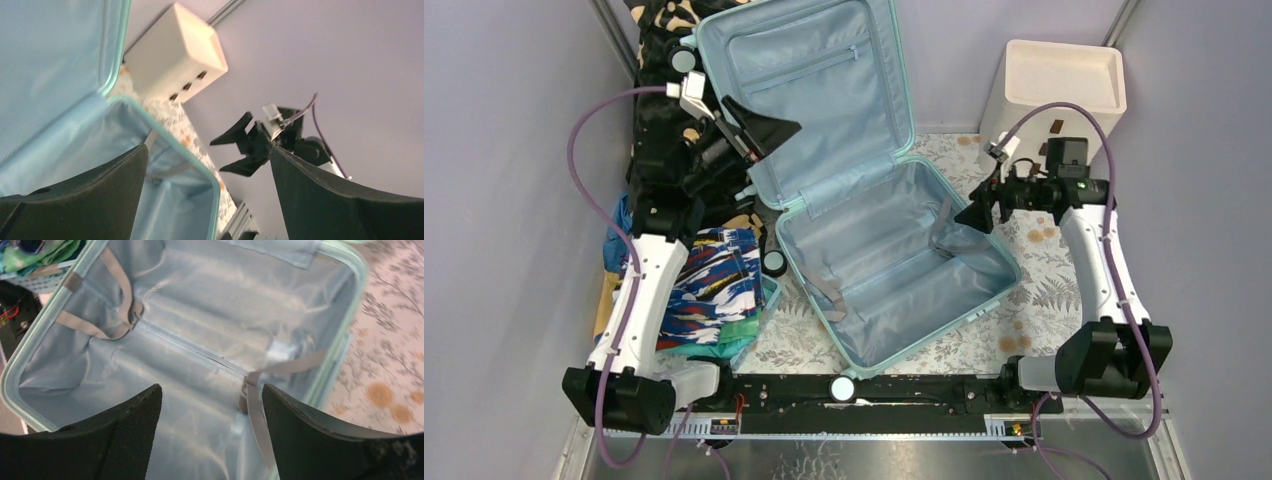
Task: Open, take out, and arrange the luggage
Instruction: Place the clothes in the bin.
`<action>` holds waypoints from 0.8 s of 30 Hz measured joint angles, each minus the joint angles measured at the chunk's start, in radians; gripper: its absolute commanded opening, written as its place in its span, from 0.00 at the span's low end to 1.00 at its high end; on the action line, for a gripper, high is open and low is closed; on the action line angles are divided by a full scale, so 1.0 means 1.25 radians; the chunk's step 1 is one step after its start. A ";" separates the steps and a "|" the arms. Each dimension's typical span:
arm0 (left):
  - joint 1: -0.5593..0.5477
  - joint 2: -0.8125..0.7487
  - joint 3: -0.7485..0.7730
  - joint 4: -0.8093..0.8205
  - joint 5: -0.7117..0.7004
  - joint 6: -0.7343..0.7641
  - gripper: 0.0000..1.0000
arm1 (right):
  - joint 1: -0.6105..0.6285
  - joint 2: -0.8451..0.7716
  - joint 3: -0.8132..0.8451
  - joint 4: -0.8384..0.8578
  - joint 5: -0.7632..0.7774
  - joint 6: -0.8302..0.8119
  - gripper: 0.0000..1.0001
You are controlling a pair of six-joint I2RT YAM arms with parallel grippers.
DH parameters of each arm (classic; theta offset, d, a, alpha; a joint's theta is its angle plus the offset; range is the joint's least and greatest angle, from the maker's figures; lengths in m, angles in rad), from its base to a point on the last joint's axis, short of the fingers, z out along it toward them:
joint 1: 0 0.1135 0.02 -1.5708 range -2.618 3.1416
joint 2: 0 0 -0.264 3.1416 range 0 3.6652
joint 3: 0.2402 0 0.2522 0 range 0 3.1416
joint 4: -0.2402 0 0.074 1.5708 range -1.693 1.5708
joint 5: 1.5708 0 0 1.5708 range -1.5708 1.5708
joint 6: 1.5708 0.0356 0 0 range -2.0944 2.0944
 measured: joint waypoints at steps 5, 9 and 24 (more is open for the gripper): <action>0.000 0.049 0.101 0.109 0.020 -0.012 0.99 | -0.085 -0.032 -0.009 0.054 0.030 0.089 0.84; 0.000 0.075 0.158 0.182 0.034 -0.050 0.99 | -0.159 -0.028 -0.009 0.105 0.032 0.156 0.90; 0.000 0.214 0.605 0.013 -0.038 -0.120 0.99 | -0.229 -0.037 -0.095 0.193 0.034 0.226 0.92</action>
